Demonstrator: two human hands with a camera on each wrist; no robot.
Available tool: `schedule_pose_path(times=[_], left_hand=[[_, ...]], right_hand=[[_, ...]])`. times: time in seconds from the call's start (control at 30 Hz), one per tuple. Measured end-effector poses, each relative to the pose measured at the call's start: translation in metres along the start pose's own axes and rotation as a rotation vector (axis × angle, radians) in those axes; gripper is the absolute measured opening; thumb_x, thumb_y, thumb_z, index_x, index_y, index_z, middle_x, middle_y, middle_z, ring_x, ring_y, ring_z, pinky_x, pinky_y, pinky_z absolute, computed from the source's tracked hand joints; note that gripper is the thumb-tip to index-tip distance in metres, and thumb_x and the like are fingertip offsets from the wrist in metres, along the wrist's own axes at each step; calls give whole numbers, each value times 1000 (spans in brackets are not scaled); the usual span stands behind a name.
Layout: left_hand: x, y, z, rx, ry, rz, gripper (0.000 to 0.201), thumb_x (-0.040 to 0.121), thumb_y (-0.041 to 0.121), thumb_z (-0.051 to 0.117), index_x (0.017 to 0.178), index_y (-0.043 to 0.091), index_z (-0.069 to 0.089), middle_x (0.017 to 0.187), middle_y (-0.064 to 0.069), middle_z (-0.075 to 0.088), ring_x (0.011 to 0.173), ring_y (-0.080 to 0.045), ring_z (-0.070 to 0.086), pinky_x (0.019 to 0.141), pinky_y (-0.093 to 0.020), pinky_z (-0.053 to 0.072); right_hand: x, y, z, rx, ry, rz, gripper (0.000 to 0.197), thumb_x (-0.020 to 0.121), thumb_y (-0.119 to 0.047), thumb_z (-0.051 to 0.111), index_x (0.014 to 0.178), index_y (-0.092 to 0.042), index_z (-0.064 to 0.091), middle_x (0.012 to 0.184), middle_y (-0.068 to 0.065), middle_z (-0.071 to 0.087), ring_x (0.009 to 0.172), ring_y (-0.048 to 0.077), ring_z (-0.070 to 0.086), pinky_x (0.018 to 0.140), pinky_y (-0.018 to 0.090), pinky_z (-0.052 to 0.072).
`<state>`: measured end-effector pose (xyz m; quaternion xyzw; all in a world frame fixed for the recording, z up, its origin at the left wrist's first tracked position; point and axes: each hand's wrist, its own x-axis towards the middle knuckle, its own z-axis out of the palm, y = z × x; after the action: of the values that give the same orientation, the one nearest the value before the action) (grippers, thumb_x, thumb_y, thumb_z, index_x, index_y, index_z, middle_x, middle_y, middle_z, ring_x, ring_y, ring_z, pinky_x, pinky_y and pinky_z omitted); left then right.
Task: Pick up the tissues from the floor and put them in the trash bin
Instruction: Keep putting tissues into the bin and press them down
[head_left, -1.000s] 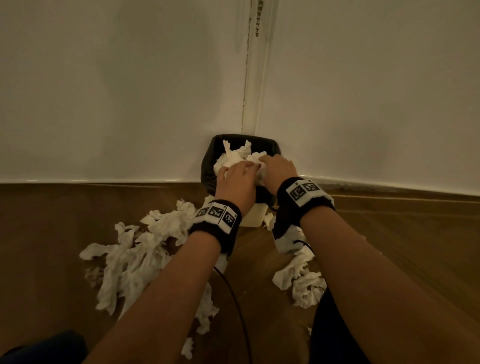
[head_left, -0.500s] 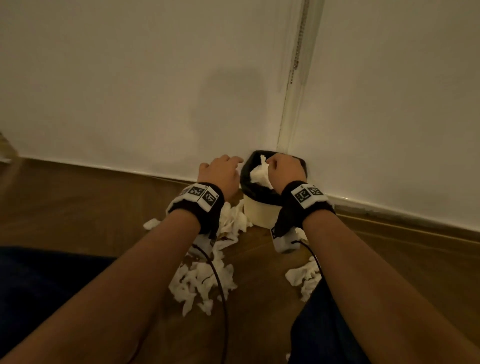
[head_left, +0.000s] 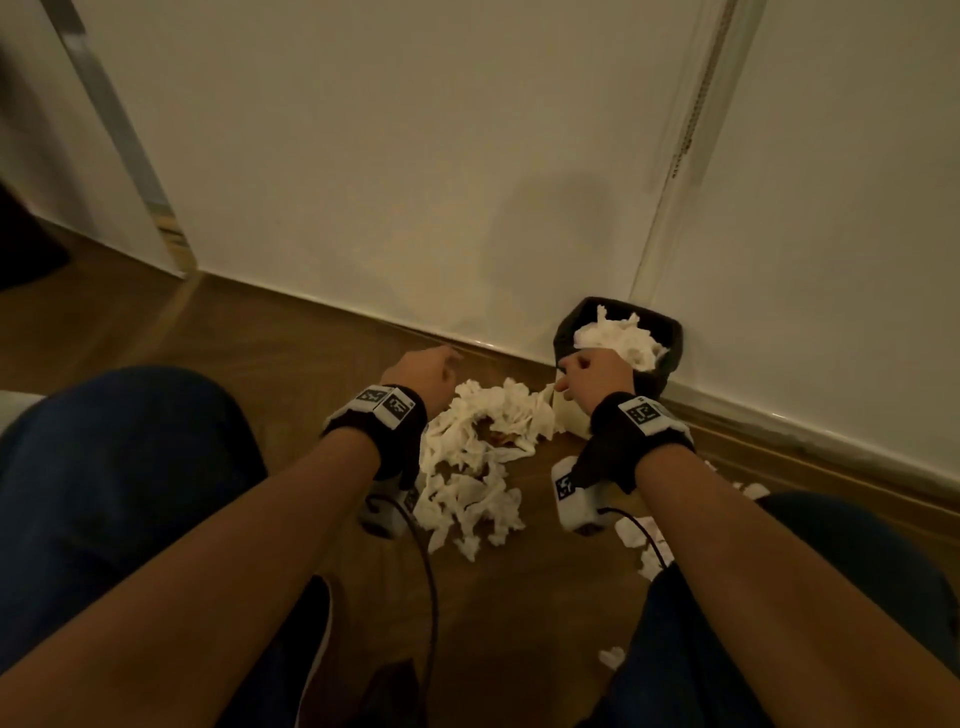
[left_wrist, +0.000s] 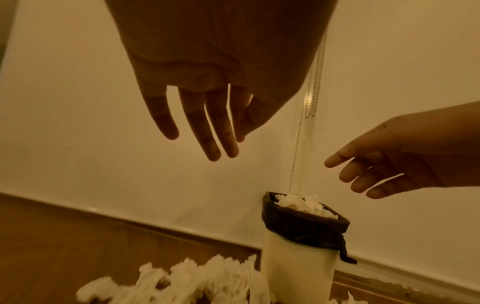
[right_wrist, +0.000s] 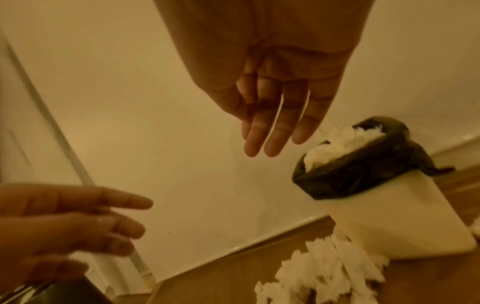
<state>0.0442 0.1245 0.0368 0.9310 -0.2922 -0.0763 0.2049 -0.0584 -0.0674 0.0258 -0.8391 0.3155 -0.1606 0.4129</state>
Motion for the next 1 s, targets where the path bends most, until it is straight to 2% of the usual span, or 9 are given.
schedule_pose_path(times=[0.17,0.27,0.4,0.5,0.57,0.63,0.73,0.9,1.0], left_hand=[[-1,-22,46,-116,-122,-93,35,92,18,46,125,24,54,117,-6,62,98,-24,60,82,-32,50],[-3,-36,74,-65,-154,-115,34,92,20,47,124,25,53,112,-6,64,95,-22,59,81,-27,42],[-5,-57,101,-76,-245,-152,30,94,20,47,123,21,55,119,-8,61,102,-25,60,81,-30,48],[-2,-72,119,-63,-294,-180,28,95,18,45,119,20,58,121,-8,60,103,-24,59,84,-32,50],[-1,-81,131,-59,-317,-203,28,94,17,46,118,21,59,123,-7,58,103,-23,59,85,-32,50],[0,-90,144,-57,-331,-212,27,93,16,48,117,21,59,123,-6,57,106,-22,58,89,-32,50],[0,-102,163,-42,-321,-213,24,92,14,53,114,18,61,123,-6,57,111,-22,56,92,-31,48],[2,-126,185,-70,-272,-269,22,92,13,51,109,22,60,121,-5,52,109,-23,53,91,-34,47],[0,-134,193,-81,-233,-300,23,90,13,52,108,24,58,120,-4,49,108,-23,51,89,-35,47]], right_hand=[[-3,25,30,-38,-78,143,26,97,-21,44,83,-11,63,81,6,72,73,16,65,76,30,54],[-3,43,52,-97,-136,175,28,95,-20,48,69,-15,58,84,8,74,80,20,68,82,32,54],[-1,61,80,-127,-260,243,22,94,-19,50,80,-12,65,87,9,73,83,23,68,84,37,55],[0,74,99,-104,-331,321,18,94,-17,50,80,-16,62,82,4,72,80,18,68,82,34,56],[-2,81,114,-114,-375,332,14,93,-15,53,93,-11,66,84,4,71,80,16,68,81,32,56],[-5,85,129,-133,-430,310,17,91,-15,58,105,-9,67,96,7,70,84,17,67,80,31,55],[-10,89,154,-181,-535,240,20,88,-15,62,107,-12,67,107,9,67,97,21,65,87,35,54],[-19,101,193,-358,-645,87,22,87,-16,64,108,-17,66,113,5,65,103,19,60,88,24,46],[-27,110,211,-585,-783,-24,37,88,-22,62,124,-17,55,130,7,52,116,25,51,96,35,44]])
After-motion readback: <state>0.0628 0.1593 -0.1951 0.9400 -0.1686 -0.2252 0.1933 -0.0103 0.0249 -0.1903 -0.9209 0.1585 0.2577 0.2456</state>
